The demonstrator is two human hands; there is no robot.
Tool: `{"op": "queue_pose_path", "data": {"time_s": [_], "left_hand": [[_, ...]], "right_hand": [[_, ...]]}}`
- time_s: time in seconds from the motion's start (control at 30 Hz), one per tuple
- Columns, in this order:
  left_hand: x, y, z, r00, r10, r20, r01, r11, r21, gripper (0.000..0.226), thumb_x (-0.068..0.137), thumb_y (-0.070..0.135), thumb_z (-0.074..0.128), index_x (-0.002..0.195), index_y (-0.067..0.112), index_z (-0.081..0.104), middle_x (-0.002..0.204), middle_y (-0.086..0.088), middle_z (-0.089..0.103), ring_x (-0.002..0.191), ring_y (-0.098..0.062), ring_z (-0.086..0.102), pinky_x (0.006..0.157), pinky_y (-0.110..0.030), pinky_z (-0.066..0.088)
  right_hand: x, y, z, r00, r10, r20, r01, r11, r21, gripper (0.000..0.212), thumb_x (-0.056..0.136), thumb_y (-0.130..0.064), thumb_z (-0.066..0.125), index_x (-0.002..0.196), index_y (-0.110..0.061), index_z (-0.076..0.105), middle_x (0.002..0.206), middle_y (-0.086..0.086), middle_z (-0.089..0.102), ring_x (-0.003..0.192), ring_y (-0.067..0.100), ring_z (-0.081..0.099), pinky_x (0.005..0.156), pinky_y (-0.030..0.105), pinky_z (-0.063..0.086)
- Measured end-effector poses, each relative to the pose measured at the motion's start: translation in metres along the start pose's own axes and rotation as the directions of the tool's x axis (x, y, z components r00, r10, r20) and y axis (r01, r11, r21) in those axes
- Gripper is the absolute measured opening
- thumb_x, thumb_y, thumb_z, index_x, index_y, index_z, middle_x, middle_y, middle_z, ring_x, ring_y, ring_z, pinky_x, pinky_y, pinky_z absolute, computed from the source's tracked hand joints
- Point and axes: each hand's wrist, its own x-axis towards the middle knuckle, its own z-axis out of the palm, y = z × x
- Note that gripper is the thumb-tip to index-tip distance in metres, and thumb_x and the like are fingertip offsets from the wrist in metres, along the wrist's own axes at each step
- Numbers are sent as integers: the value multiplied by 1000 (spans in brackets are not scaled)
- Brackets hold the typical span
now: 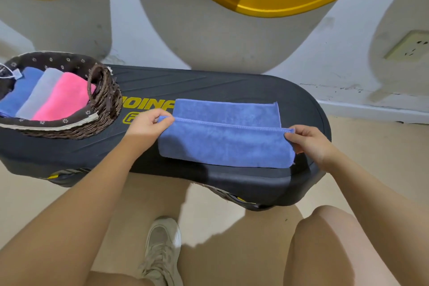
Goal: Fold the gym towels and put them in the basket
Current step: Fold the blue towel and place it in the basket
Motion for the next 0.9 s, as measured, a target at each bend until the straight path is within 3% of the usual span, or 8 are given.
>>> {"op": "queue_pose_path", "data": {"time_s": [0.17,0.27,0.33,0.5,0.63,0.8,0.9], "left_hand": [[39,-2,27,996,-51,-71,41,989,-142,14,86,26,60,90,12,62,91,-5,60,85,-17,52,75,-31,40],[61,-3,42,992,-93,-82,82,987,-138,16,89,23,57,94,9,63,85,-6,58,80,-16,49,64,-24,37],[77,-4,50,990,-100,-100,92,993,-80,19,90,21,56,96,5,64,87,-6,59,83,-17,50,60,-21,36],[107,-16,56,983,-133,-124,159,960,229,27,93,26,50,98,3,62,102,-18,65,100,-35,54,75,-33,39],[107,-20,61,981,-62,-181,112,954,278,24,94,23,48,96,2,60,95,-23,63,93,-38,54,67,-31,35],[105,-26,68,975,29,-222,59,923,379,24,97,24,42,97,3,54,75,-17,54,73,-32,43,58,-35,31],[109,-30,69,967,82,-242,25,912,409,28,97,25,43,96,0,54,72,-20,53,69,-35,47,55,-35,31]], "right_hand": [[34,-5,6,980,-2,-198,16,997,70,24,95,-13,48,73,-8,53,75,4,60,70,16,54,69,29,46],[56,-5,10,955,9,-298,-38,995,-91,27,94,-20,49,80,2,55,76,9,57,73,22,49,68,34,38],[67,-6,13,937,-4,-348,-66,980,-189,30,94,-21,48,84,5,56,78,12,56,73,23,47,64,32,35],[91,-17,17,902,-28,-431,-162,903,-397,29,97,-22,40,72,-8,43,69,5,47,74,26,44,54,32,29],[105,-17,24,888,11,-461,-236,870,-433,25,98,-25,38,85,-7,48,86,13,55,77,29,49,64,32,37],[109,-9,32,856,-38,-516,-241,853,-463,26,98,-29,39,98,-8,54,85,9,54,76,27,50,62,33,38],[106,-8,36,847,-37,-530,-277,820,-500,28,98,-31,38,105,-8,53,89,11,56,76,28,49,64,34,39]]}}
